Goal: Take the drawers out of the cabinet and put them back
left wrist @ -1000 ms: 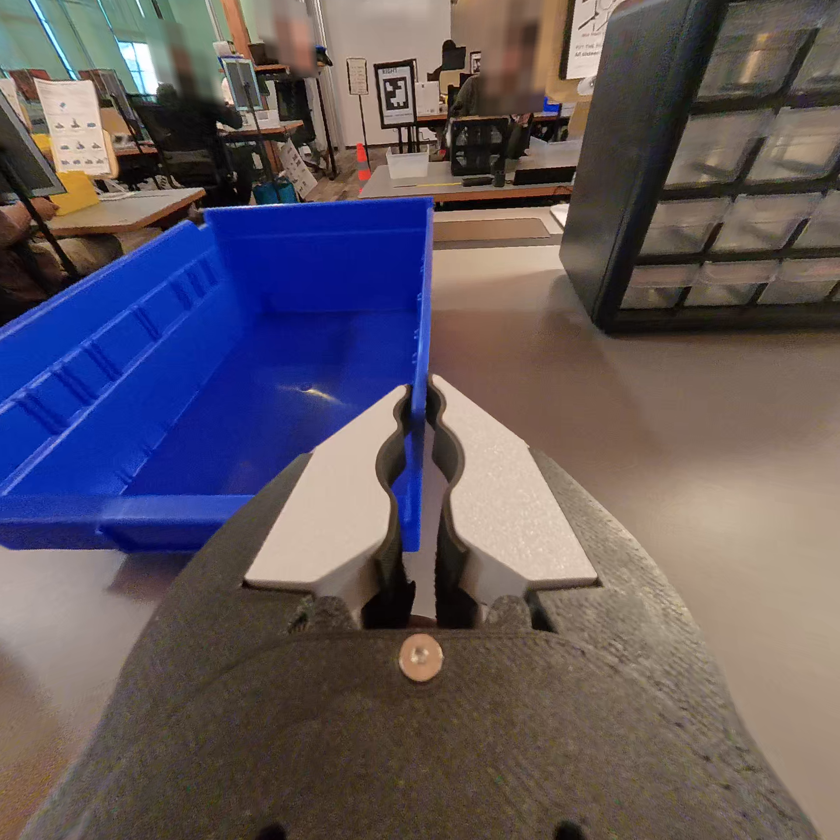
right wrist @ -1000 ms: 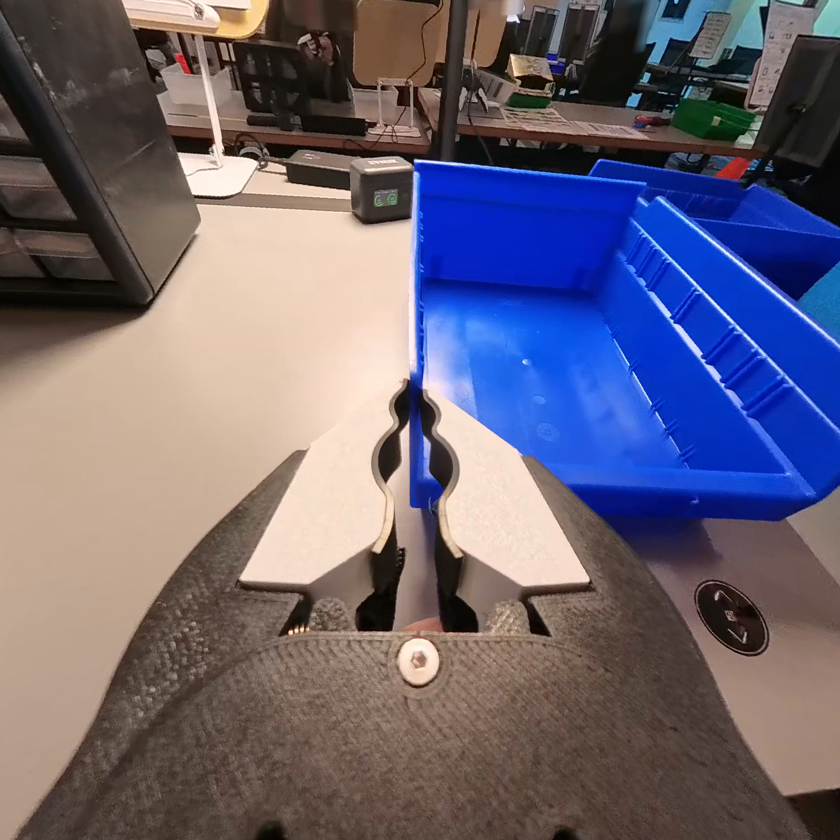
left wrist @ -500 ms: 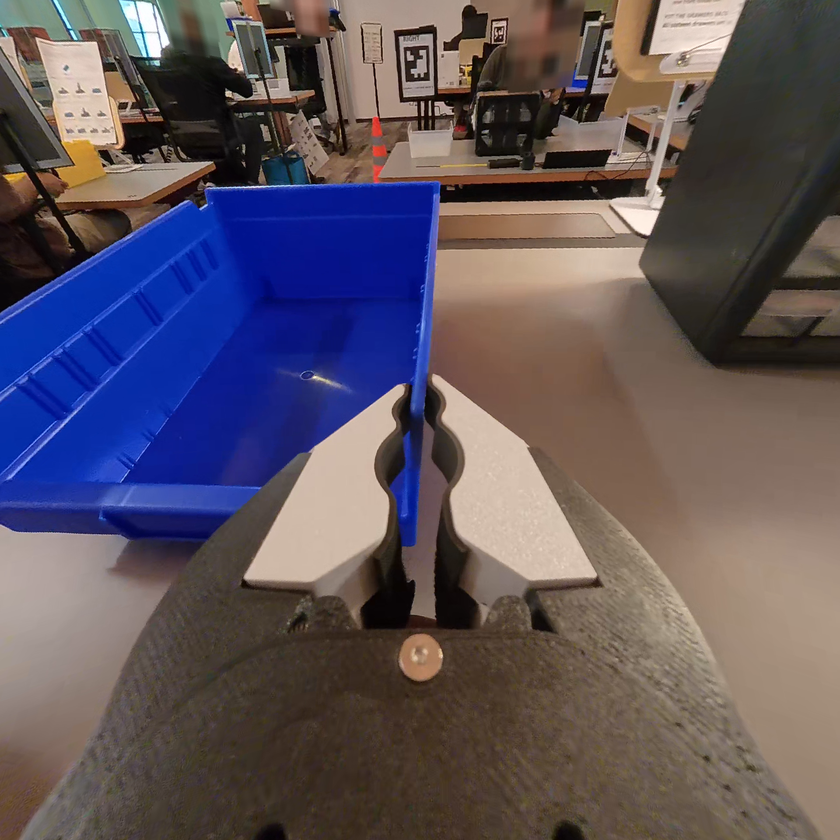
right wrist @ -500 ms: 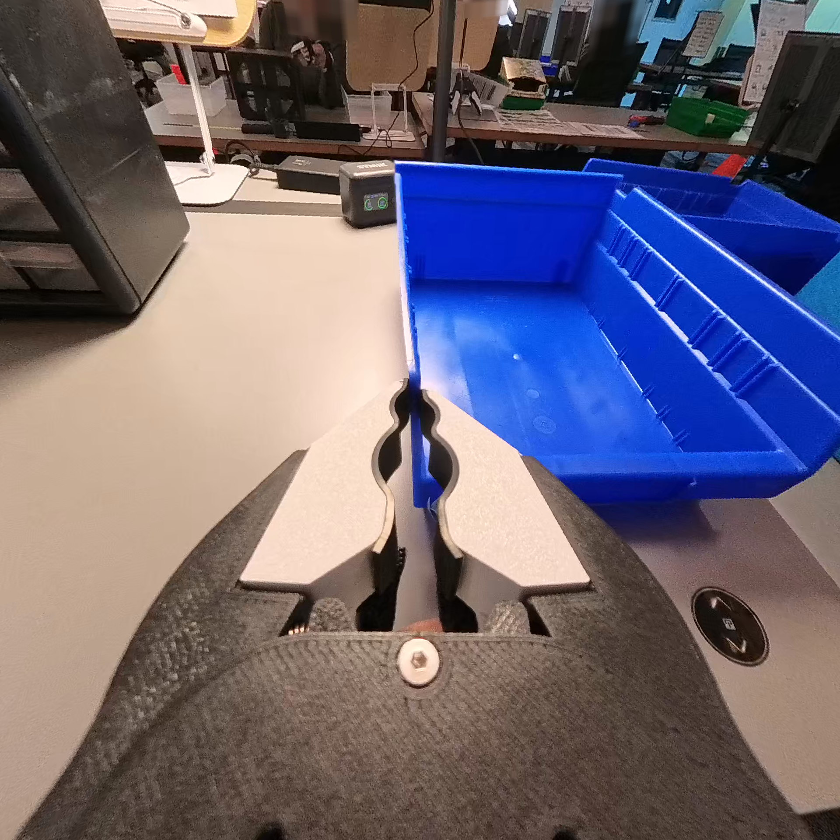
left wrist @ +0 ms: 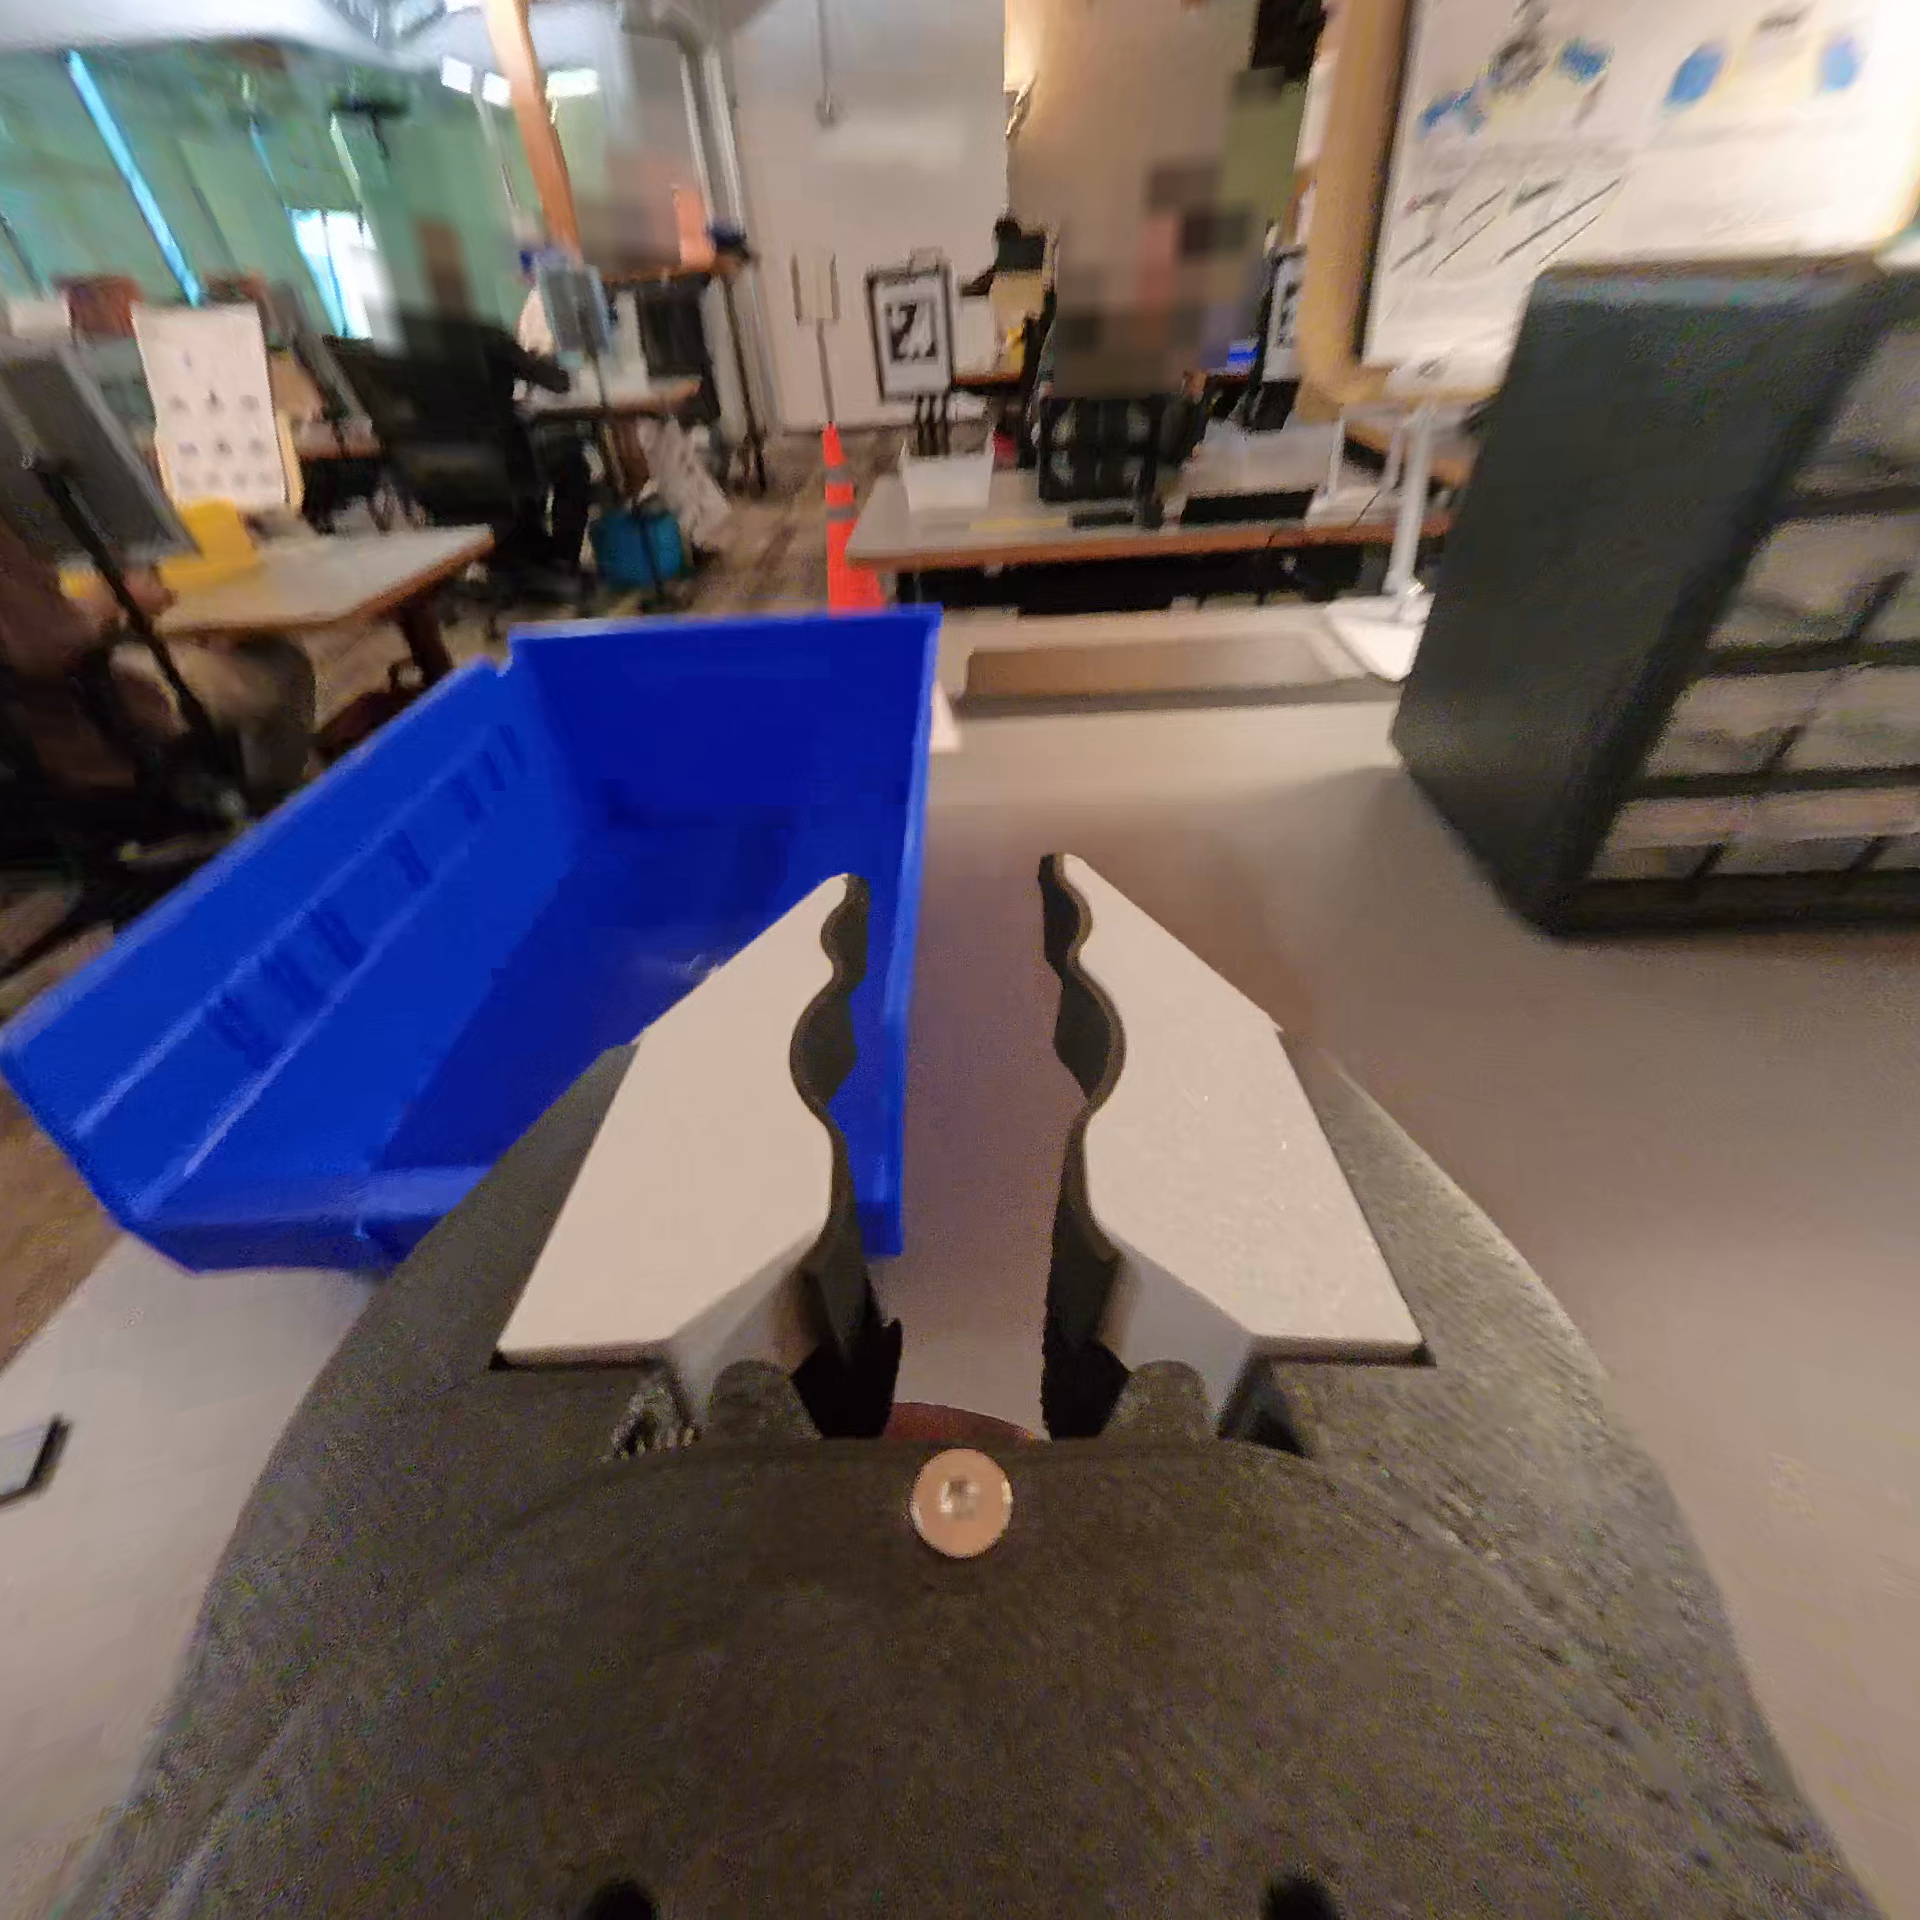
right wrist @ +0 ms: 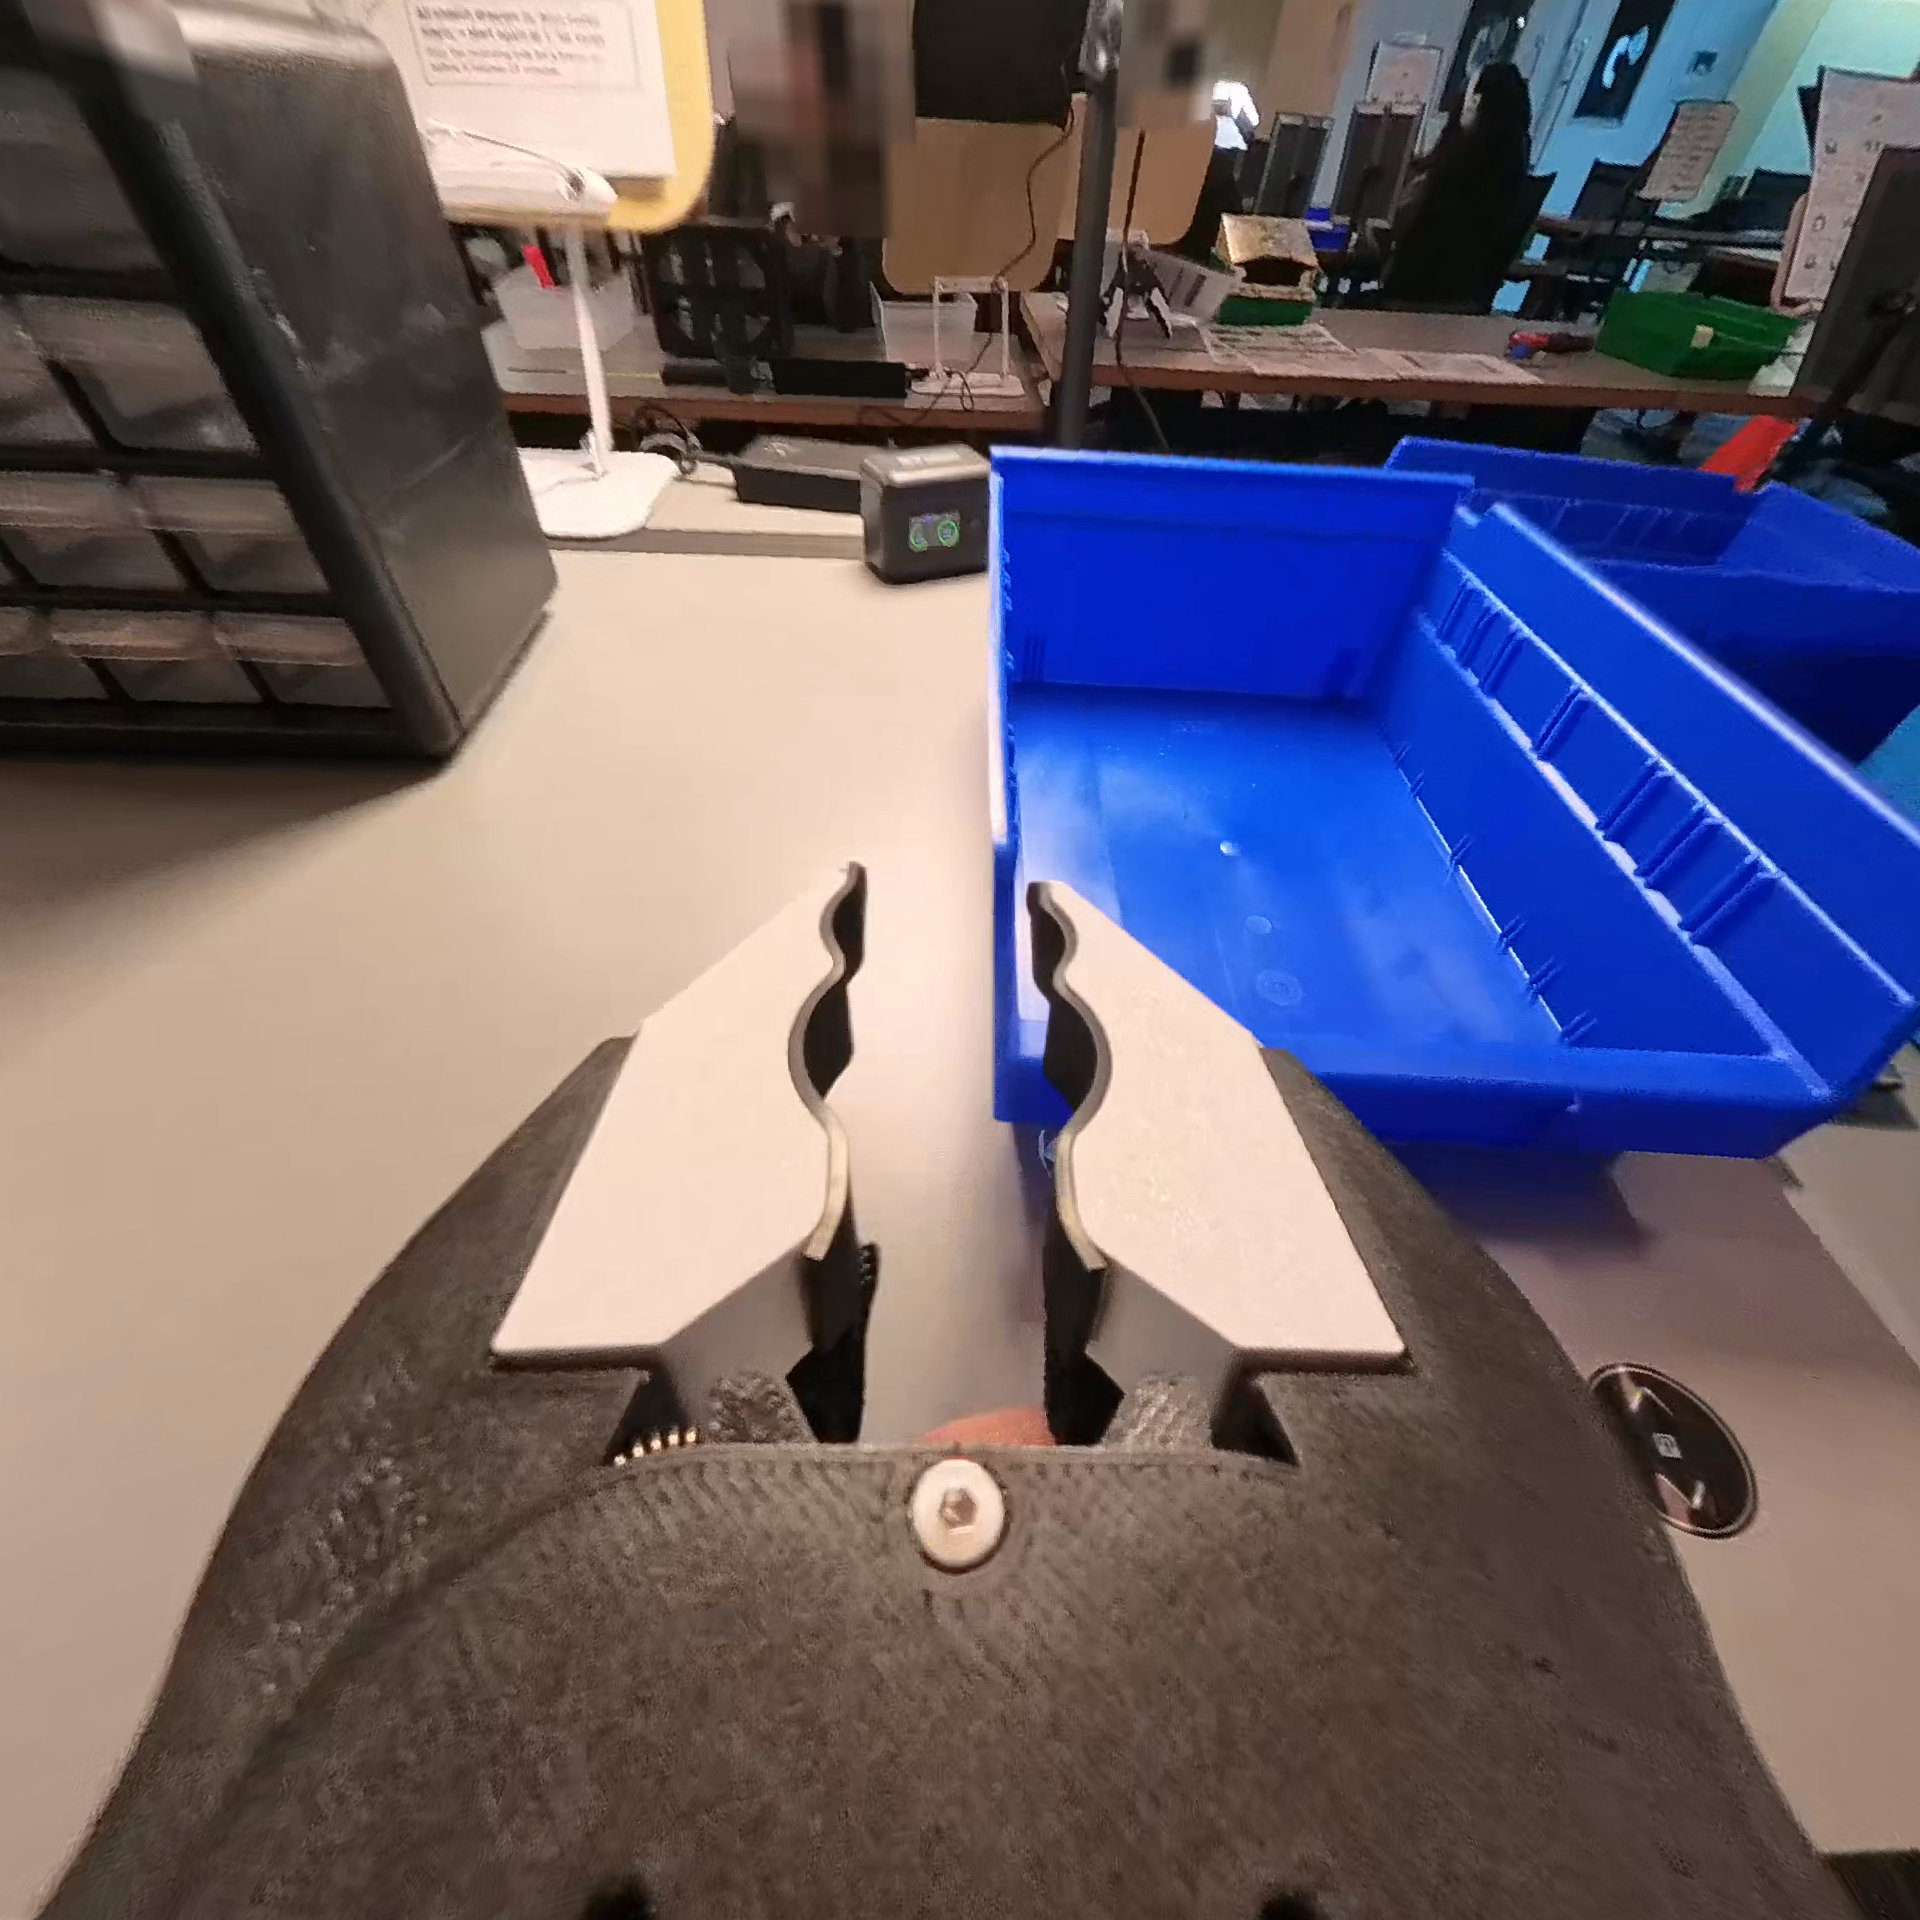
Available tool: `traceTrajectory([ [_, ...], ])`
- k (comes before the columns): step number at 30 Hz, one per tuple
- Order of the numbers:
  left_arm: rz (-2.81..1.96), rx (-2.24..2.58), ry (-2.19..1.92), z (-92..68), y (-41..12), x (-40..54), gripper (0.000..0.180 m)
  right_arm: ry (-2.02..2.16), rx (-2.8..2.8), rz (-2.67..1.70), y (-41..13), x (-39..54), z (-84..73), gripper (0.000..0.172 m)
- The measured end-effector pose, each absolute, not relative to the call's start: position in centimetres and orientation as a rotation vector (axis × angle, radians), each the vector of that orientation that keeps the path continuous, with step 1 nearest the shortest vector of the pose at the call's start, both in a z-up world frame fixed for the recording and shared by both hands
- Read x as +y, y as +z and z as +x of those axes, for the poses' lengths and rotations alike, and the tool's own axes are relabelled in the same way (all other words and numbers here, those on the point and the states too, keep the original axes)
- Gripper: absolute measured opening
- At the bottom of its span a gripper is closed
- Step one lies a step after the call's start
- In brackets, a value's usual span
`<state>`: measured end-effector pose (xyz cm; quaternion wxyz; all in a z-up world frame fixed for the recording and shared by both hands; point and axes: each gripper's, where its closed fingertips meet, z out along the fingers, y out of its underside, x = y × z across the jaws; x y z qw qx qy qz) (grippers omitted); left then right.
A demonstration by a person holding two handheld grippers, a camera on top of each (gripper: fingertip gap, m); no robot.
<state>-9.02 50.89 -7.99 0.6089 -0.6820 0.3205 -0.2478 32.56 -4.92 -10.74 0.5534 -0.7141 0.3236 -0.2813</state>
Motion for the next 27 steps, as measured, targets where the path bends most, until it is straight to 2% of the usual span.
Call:
traceTrajectory([
  [5,-1.396,0.939,-0.747,-4.0,-3.0,44.8,0.039,-0.454,0.62,-1.612,-6.9,-0.5,29.3,0.038],
  [9,-1.314,1.161,-0.951,4.1,-1.1,42.1,0.051,-0.185,0.421,-1.562,-4.0,7.9,26.5,0.039],
  [13,-1.226,1.251,-1.151,12.7,3.2,41.8,0.064,0.033,0.302,-1.501,-1.3,17.2,25.8,0.04],
  [16,-1.169,1.381,-1.19,17.7,5.9,40.0,0.073,0.13,0.317,-1.478,-1.2,22.7,26.5,0.04],
  [20,-1.12,1.635,-1.048,21.8,5.2,36.5,0.074,0.192,0.369,-1.424,-3.0,26.3,27.0,0.04],
  [27,-1.043,1.804,-0.875,23.5,1.9,34.6,0.074,0.209,0.462,-1.367,-7.2,25.2,27.9,0.037],
])
